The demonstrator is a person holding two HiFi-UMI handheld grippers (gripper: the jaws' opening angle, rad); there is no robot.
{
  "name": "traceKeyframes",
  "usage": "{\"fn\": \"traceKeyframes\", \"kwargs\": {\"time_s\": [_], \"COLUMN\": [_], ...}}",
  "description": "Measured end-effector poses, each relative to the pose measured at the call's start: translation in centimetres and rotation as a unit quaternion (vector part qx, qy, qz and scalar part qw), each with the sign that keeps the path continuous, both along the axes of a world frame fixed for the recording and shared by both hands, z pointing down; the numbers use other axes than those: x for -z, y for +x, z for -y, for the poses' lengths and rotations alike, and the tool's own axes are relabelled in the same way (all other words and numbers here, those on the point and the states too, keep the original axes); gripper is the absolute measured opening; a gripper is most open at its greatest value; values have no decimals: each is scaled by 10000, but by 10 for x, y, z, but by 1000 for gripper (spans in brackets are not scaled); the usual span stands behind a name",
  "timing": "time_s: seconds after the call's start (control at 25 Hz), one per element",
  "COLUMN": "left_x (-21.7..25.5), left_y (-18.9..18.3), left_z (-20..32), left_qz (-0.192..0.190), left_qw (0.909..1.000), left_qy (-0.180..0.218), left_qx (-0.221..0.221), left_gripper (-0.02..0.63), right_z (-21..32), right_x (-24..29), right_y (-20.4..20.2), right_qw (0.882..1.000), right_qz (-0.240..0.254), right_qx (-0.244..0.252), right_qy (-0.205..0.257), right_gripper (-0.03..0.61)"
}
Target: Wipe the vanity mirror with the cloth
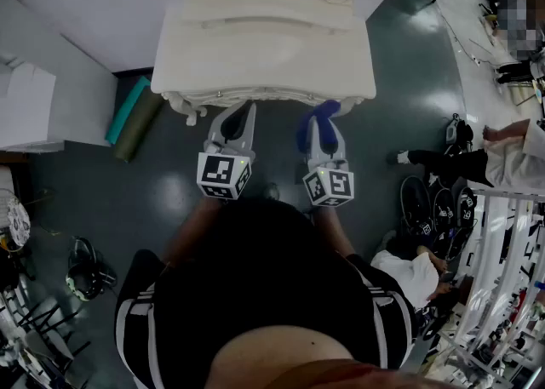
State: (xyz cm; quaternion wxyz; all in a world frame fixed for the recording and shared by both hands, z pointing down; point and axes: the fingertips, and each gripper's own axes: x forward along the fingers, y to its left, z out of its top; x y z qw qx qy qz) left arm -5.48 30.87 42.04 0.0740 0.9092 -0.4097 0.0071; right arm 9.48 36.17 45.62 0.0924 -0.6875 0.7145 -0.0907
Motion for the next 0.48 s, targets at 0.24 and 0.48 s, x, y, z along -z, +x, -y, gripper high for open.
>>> {"fn": "traceKeyframes", "kwargs": {"time_s": [0.24, 0.48], "left_x": [0, -1], "left_y": [-8, -23], "left_z": [1, 2], "left_qz": [-19, -35], "left_qw": [10000, 10000], "left_qy": [-39, -53], "left_qx": [13, 30], "left_gripper": [9, 9], "right_z": [3, 3], "right_x": [1, 2], "right_y": [-8, -17], "right_qw": [10000, 9999], "right_qz": [-49, 96], "right_qx": [35, -32], "right_qy": [-30, 11], "right_gripper": [40, 40]}}
